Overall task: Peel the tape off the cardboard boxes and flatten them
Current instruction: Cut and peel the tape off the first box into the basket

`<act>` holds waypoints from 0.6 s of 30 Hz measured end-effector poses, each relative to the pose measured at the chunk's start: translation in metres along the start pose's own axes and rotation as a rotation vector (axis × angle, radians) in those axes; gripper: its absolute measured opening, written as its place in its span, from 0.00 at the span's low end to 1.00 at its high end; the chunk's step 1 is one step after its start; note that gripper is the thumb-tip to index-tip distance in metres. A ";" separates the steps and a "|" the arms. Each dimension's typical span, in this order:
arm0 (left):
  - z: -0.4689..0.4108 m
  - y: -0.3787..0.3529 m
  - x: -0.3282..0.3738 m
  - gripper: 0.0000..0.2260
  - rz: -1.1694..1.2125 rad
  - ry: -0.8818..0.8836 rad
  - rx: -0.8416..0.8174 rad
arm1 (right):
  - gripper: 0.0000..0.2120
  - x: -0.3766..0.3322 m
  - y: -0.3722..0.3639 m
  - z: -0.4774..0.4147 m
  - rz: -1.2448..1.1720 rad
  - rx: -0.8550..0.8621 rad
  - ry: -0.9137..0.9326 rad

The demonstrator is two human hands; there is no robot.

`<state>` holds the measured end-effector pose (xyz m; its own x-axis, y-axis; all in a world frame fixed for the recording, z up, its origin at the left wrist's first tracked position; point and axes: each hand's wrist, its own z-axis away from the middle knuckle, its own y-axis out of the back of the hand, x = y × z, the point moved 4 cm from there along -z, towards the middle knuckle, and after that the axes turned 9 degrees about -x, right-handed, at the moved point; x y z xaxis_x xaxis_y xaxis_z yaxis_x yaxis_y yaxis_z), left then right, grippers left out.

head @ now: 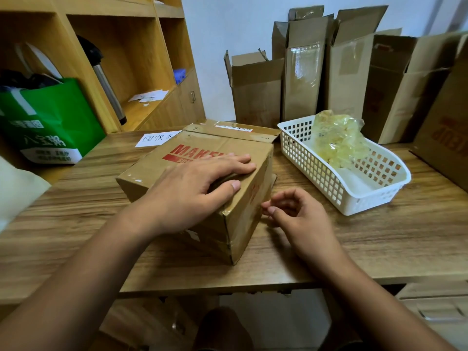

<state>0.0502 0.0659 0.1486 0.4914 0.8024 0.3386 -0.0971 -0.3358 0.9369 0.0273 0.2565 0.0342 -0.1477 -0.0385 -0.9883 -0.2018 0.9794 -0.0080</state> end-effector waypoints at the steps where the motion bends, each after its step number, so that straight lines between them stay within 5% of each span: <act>1: 0.000 0.000 0.000 0.22 0.002 0.000 0.001 | 0.09 0.002 -0.001 -0.003 0.039 0.020 -0.002; 8: -0.001 0.000 0.000 0.20 -0.013 0.024 0.005 | 0.10 0.001 -0.009 -0.013 0.239 0.086 0.002; 18: -0.003 0.001 0.002 0.20 0.026 0.087 0.022 | 0.11 -0.004 -0.017 0.039 0.124 -0.199 -0.025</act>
<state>0.0490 0.0686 0.1505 0.4120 0.8328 0.3696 -0.0888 -0.3670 0.9260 0.0697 0.2476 0.0327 -0.1602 0.0873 -0.9832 -0.3707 0.9178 0.1419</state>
